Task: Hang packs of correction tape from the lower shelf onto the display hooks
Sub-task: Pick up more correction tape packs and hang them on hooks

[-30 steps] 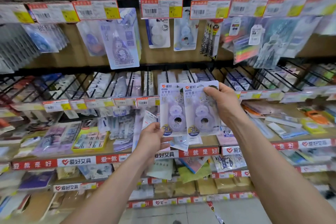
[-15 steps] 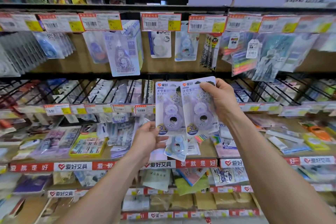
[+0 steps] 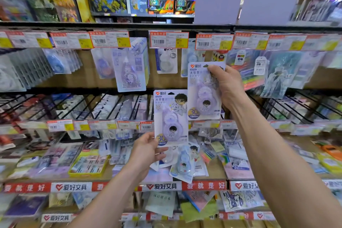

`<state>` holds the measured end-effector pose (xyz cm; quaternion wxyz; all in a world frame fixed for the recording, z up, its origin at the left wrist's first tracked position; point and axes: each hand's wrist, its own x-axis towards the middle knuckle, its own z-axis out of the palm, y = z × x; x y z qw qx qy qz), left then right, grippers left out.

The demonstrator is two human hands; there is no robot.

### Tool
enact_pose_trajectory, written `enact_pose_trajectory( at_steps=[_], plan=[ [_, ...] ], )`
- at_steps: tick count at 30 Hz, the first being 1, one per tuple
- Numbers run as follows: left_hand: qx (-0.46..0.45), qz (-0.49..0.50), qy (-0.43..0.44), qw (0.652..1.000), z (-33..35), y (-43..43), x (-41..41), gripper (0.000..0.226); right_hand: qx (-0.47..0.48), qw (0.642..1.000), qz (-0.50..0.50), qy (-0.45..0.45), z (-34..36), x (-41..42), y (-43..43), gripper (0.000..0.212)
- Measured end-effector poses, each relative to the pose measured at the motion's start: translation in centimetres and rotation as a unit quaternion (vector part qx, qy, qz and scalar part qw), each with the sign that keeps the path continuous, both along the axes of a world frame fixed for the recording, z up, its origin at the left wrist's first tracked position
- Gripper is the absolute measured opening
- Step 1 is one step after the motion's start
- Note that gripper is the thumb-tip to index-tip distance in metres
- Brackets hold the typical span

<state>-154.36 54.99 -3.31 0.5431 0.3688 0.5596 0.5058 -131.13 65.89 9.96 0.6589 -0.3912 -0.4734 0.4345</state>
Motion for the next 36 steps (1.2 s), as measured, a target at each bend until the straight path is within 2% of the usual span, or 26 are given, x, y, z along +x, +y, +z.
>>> enact_pose_trajectory(
  at_steps=[2,7,11,15,19,23,32,36],
  plan=[
    [0.003,0.001,-0.001,1.0,-0.1,0.0,-0.4,0.02,0.008,1.0,0.009,0.019,0.5,-0.4,0.8,0.013],
    [0.012,0.009,0.002,1.0,-0.2,-0.3,-1.0,0.021,0.044,0.997,0.026,0.06,1.4,-0.9,2.7,0.026],
    [0.015,0.013,-0.001,1.0,-0.4,-0.4,-1.1,0.021,0.076,0.99,0.058,0.106,2.2,-0.8,3.4,0.016],
    [0.016,0.022,-0.015,1.0,-0.4,-0.4,-1.3,0.02,0.094,0.988,0.033,0.117,2.7,-1.0,4.1,0.006],
    [0.015,0.02,-0.014,1.0,-0.3,-0.4,-1.3,0.021,0.097,0.989,0.038,0.108,2.9,-1.1,4.4,0.014],
    [0.014,0.023,-0.014,1.0,-0.4,-0.2,-1.1,0.022,0.101,0.99,0.042,0.094,3.1,-0.7,4.2,0.002],
    [0.014,0.026,-0.027,0.999,-0.7,-0.1,-0.7,0.017,0.11,0.993,0.044,-0.015,3.2,0.9,4.8,0.014],
    [0.012,0.026,-0.026,0.999,-0.8,0.0,-0.7,0.017,0.117,0.992,0.039,-0.021,2.8,1.0,5.2,0.018]
  ],
)
